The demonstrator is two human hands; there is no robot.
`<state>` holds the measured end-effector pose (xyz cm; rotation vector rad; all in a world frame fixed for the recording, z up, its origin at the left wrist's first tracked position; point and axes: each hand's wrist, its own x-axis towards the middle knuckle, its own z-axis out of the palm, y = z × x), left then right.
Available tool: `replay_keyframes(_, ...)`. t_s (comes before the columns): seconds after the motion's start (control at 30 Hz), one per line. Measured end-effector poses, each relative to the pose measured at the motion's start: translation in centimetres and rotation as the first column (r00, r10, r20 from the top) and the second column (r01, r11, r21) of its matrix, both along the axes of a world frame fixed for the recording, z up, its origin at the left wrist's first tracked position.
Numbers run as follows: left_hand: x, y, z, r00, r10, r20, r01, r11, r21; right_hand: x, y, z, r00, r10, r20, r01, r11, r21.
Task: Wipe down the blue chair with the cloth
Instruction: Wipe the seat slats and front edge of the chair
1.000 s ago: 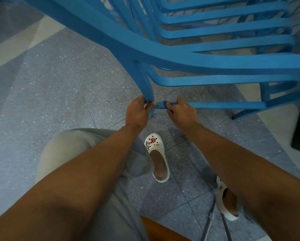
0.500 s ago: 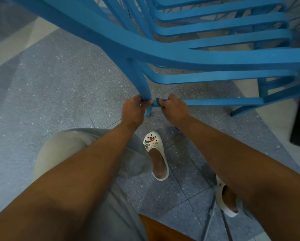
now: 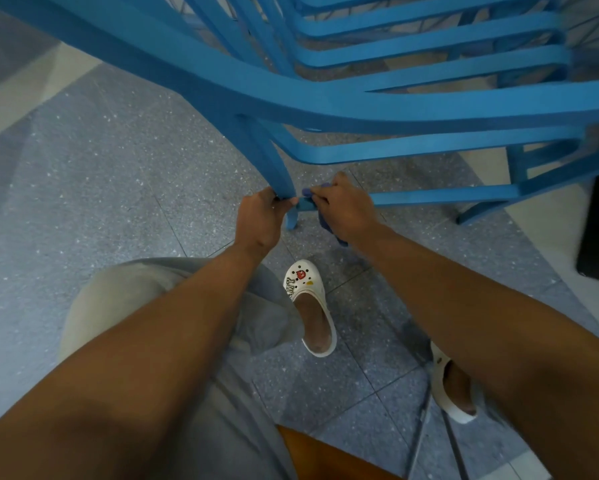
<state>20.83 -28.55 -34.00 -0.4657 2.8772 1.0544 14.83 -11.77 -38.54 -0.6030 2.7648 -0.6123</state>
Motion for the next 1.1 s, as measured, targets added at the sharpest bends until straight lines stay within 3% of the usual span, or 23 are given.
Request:
replay_keyframes(0.27,0.0,-0.1,0.3,1.0,-0.01,-0.012,0.01,1.0,0.01,2.4,-3.4,-0.8,1.0,0.025,-0.004,-0.024,0.989,0.146)
replay_keyframes(0.4,0.0,0.0,0.2,1.0,-0.009,0.0,0.009,1.0,0.001,1.7,-1.5,-0.9,0.973,0.228,-0.031,-0.209,0.932,0.295)
replay_keyframes(0.47,0.0,0.0,0.1,1.0,-0.002,0.003,0.002,1.0,0.002,1.3,-0.8,-0.7,0.968,0.248,-0.04,-0.216,0.903,0.371)
replay_keyframes(0.6,0.1,0.2,0.0,1.0,-0.004,-0.002,0.004,1.0,0.004,0.9,-2.6,-0.2,0.991,0.133,0.009,-0.129,0.938,0.322)
replay_keyframes(0.87,0.0,0.0,-0.2,1.0,-0.019,0.008,0.02,1.0,-0.018,1.8,1.7,-0.7,0.978,0.193,-0.076,-0.151,0.913,0.38)
replay_keyframes(1.0,0.0,0.2,-0.5,0.999,0.024,0.029,-0.024,1.0,-0.012,1.2,7.3,-1.1,0.995,0.045,-0.088,-0.013,0.942,0.335)
replay_keyframes(1.1,0.3,1.2,-1.1,0.983,0.089,0.16,-0.076,0.994,-0.084,1.2,11.7,-1.6,0.99,-0.078,-0.115,0.108,0.952,0.287)
